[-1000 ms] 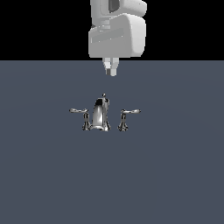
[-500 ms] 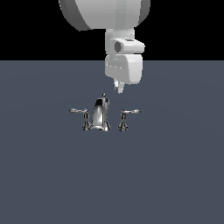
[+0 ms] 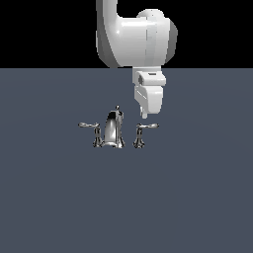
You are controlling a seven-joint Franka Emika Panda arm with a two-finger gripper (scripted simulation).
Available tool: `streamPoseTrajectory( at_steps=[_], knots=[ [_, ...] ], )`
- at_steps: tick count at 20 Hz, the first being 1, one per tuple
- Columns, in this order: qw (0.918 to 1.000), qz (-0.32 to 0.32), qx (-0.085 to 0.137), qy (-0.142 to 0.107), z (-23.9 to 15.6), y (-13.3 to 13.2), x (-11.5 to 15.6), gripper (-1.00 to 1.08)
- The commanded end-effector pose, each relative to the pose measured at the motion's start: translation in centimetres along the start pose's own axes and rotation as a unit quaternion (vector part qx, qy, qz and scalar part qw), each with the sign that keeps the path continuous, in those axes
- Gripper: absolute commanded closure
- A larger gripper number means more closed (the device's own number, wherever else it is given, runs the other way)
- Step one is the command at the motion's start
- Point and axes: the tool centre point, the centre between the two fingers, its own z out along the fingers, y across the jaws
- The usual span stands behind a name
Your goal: Turn on the faucet by rotating a designated handle.
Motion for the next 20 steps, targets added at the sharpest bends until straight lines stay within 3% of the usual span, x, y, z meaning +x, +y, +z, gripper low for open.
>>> streamPoseTrajectory(
  at_steps=[1,12,20],
  knots=[
    [0.9997,0.024,0.001,0.0,1.2,-0.7,1.0,1.08],
    [0.9973,0.073,0.003,-0.002,3.5,-1.9,3.2,1.08],
    [0.9973,0.073,0.003,-0.002,3.6,-0.9,3.5,1.08]
  ],
)
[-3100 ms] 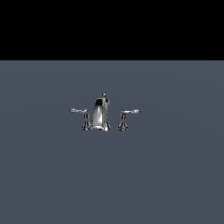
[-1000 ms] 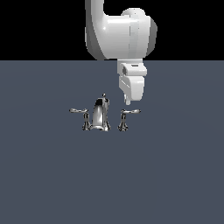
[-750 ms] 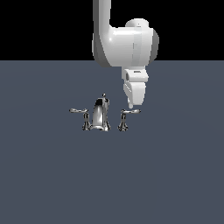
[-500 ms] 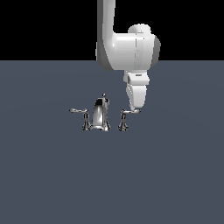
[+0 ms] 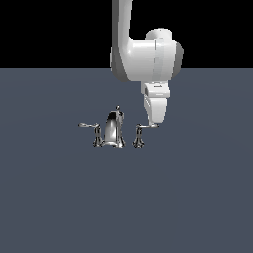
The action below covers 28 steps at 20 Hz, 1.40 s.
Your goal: Turn on the faucet by rotating a designated handle.
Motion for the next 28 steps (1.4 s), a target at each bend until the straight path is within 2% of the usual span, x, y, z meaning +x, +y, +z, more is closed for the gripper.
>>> streamPoseTrajectory(
  at_steps=[1,12,13,28],
  knots=[
    [1.0,0.0,0.0,0.0,0.0,0.7,0.3,1.08],
    [1.0,0.001,0.0,0.0,0.0,3.8,1.7,1.08],
    [1.0,-0.005,0.005,-0.002,0.0,3.0,0.7,1.08],
    [1.0,0.0,0.001,0.0,0.0,8.0,-0.1,1.08]
  ],
)
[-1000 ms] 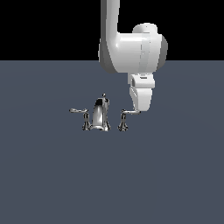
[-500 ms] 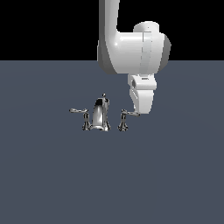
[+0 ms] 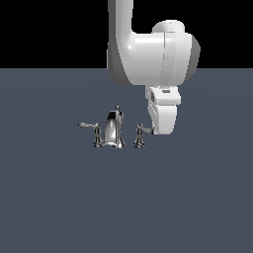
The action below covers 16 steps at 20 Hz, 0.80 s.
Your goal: Turn on the faucet by rotating a designated handle.
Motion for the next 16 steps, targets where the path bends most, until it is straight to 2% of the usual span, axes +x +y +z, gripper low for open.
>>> streamPoseTrajectory(
  at_steps=[1,3,14,15,16],
  knots=[
    [1.0,-0.003,-0.004,-0.001,0.0,1.1,-0.6,1.08],
    [1.0,0.001,-0.002,0.0,0.0,0.7,-0.1,1.08],
    [1.0,-0.002,-0.004,-0.001,-0.1,3.0,-4.9,1.08],
    [1.0,-0.002,-0.004,-0.001,-0.1,3.0,-4.9,1.08],
    [0.9999,0.015,-0.003,0.002,0.0,2.9,-2.6,1.08]
  ],
)
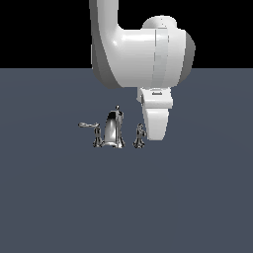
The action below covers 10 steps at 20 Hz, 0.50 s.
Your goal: Turn on the faucet by rotating a designated handle.
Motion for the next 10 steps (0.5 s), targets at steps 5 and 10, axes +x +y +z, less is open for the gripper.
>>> streamPoseTrajectory(
  at_steps=[5,10],
  knots=[
    [1.0,-0.008,-0.001,-0.001,0.0,-0.7,-3.3,1.08],
    [0.9999,-0.015,-0.001,-0.003,-0.1,-1.4,-6.5,1.08]
  ],
)
